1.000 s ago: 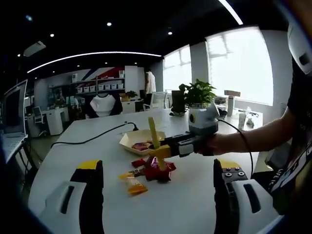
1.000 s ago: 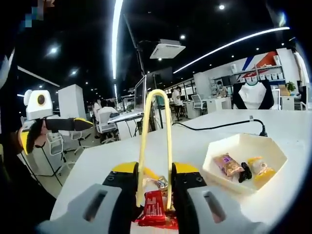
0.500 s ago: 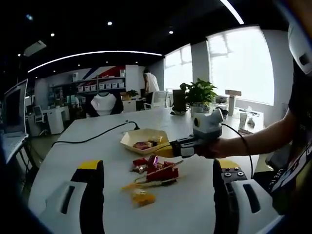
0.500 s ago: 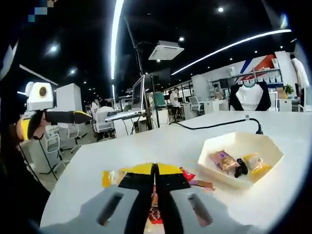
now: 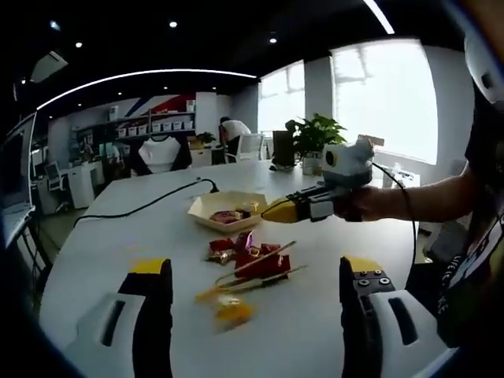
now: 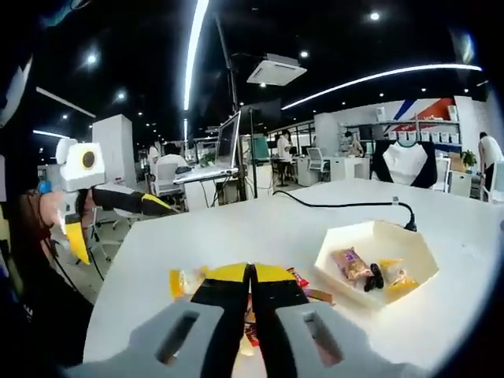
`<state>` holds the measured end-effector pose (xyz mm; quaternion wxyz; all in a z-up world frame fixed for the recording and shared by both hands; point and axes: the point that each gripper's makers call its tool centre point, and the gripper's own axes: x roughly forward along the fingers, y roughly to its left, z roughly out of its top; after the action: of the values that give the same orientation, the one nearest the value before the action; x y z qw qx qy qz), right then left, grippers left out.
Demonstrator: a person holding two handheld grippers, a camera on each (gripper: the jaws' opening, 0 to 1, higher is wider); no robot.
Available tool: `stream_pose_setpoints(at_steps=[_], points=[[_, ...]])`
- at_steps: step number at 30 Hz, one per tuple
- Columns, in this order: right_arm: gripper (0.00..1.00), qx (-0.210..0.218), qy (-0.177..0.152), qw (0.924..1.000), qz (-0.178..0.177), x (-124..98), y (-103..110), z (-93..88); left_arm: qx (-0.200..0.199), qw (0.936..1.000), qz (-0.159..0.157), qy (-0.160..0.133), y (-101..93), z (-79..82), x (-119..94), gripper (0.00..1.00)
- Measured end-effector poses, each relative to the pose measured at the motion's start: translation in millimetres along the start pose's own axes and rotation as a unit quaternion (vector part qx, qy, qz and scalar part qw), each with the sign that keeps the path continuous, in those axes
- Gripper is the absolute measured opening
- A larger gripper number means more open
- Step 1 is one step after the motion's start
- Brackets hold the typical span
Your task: Place the target food into the container with the food tongs after gripping and lifting it, then release it inside without dropping or visibly crushing the food.
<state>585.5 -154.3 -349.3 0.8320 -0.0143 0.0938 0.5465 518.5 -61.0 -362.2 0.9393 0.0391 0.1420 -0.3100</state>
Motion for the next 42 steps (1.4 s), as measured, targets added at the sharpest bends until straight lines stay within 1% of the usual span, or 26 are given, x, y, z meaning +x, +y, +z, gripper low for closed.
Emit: stream_pose_setpoints(at_steps=[3, 5, 7, 8, 11, 12, 13, 15, 16, 20, 21, 22, 23, 24, 25, 27, 29, 30, 31, 32, 33, 35, 37, 39, 41, 42], points=[[0.0, 0.002, -0.009, 0.9999, -0.009, -8, 1, 2.0, -0.004, 0.9998, -0.017, 0.008, 11.0, 1.4, 4, 0.89], [0.0, 0.008, -0.014, 0.9997, -0.017, -13, 0, 2.0, 0.014, 0.9988, -0.036, 0.029, 16.6, -3.0, 10, 0.86], [0.0, 0.012, -0.018, 0.9995, -0.023, -32, 3, 1.3, 0.029, 0.996, -0.062, 0.057, 18.2, -10.8, 16, 0.82], [0.0, 0.013, -0.018, 0.9995, -0.024, -18, 1, 2.9, 0.03, 0.9949, -0.07, 0.065, 18.9, -13.1, 20, 0.8], [0.0, 0.018, -0.021, 0.9992, -0.03, -32, 3, -0.1, 0.024, 0.9914, -0.099, 0.082, 18.3, -18.9, 29, 0.8], [0.0, 0.019, -0.022, 0.9991, -0.03, -34, 4, -0.2, 0.023, 0.9911, -0.102, 0.082, 18.3, -19.2, 30, 0.79], [0.0, 0.02, -0.021, 0.9991, -0.031, -29, 3, -0.2, 0.022, 0.9909, -0.104, 0.083, 18.4, -19.5, 30, 0.78], [0.0, 0.022, -0.02, 0.999, -0.034, -20, 1, -0.2, 0.0, 0.9862, -0.132, 0.101, 22.3, -26.1, 42, 0.76], [0.0, 0.024, -0.02, 0.9988, -0.038, -20, 2, -1.7, -0.003, 0.9836, -0.147, 0.105, 22.3, -27.4, 46, 0.75], [0.0, 0.028, -0.027, 0.9984, -0.04, -24, 7, -1.3, -0.039, 0.9777, -0.172, 0.114, 25.7, -27.1, 56, 0.68], [0.0, 0.029, -0.028, 0.9984, -0.04, -25, 8, -1.2, -0.068, 0.9733, -0.187, 0.115, 19.5, -25.8, 62, 0.66], [0.0, 0.031, -0.029, 0.9983, -0.041, -25, 8, -1.1, -0.079, 0.9689, -0.202, 0.118, 16.9, -26.4, 64, 0.65], [0.0, 0.032, -0.03, 0.9981, -0.043, -27, 9, -1.0, -0.094, 0.9625, -0.22, 0.128, 16.6, -29.9, 67, 0.63], [0.0, 0.032, -0.032, 0.998, -0.043, -27, 10, -0.2, -0.099, 0.9603, -0.222, 0.137, 18.4, -33.3, 71, 0.6], [0.0, 0.033, -0.034, 0.9979, -0.043, -29, 11, 0.6, -0.093, 0.9562, -0.234, 0.149, 18.4, -37.8, 74, 0.55], [0.0, 0.033, -0.036, 0.9979, -0.044, -30, 11, 1.7, -0.093, 0.9554, -0.24, 0.144, 19.5, -37.7, 77, 0.54], [0.0, 0.032, -0.039, 0.9976, -0.046, -33, 12, 4.0, -0.107, 0.9484, -0.245, 0.171, 23.8, -49.7, 84, 0.52], [0.0, 0.03, -0.041, 0.9976, -0.048, -35, 11, 5.0, -0.079, 0.9454, -0.251, 0.192, 25.7, -58.7, 84, 0.49], [0.01, 0.028, -0.042, 0.9975, -0.049, -37, 11, 5.3, -0.057, 0.9462, -0.253, 0.194, 28.2, -62.3, 87, 0.46], [0.01, 0.028, -0.042, 0.9975, -0.05, -37, 11, 5.4, -0.056, 0.945, -0.255, 0.197, 28.0, -63.9, 87, 0.46], [0.02, 0.027, -0.041, 0.9975, -0.051, -39, 11, 4.9, -0.07, 0.9418, -0.259, 0.203, 26.9, -65.7, 89, 0.45], [0.03, 0.027, -0.04, 0.9973, -0.054, -42, 11, 4.0, -0.079, 0.9359, -0.269, 0.214, 25.5, -69.5, 89, 0.38], [0.05, 0.029, -0.036, 0.9973, -0.056, -44, 11, 2.1, -0.079, 0.9351, -0.275, 0.209, 24.4, -68.3, 92, 0.33], [0.07, 0.031, -0.034, 0.9972, -0.059, -45, 10, 0.9, -0.083, 0.9329, -0.276, 0.216, 24.1, -69.3, 93, 0.29], [0.08, 0.028, -0.029, 0.9973, -0.061, -47, 10, -0.4, -0.074, 0.9292, -0.283, 0.226, 21.8, -72.3, 91, 0.2], [0.08, 0.029, -0.028, 0.9973, -0.062, -47, 9, -0.8, -0.068, 0.9246, -0.289, 0.238, 19.6, -75.9, 89, 0.15]])
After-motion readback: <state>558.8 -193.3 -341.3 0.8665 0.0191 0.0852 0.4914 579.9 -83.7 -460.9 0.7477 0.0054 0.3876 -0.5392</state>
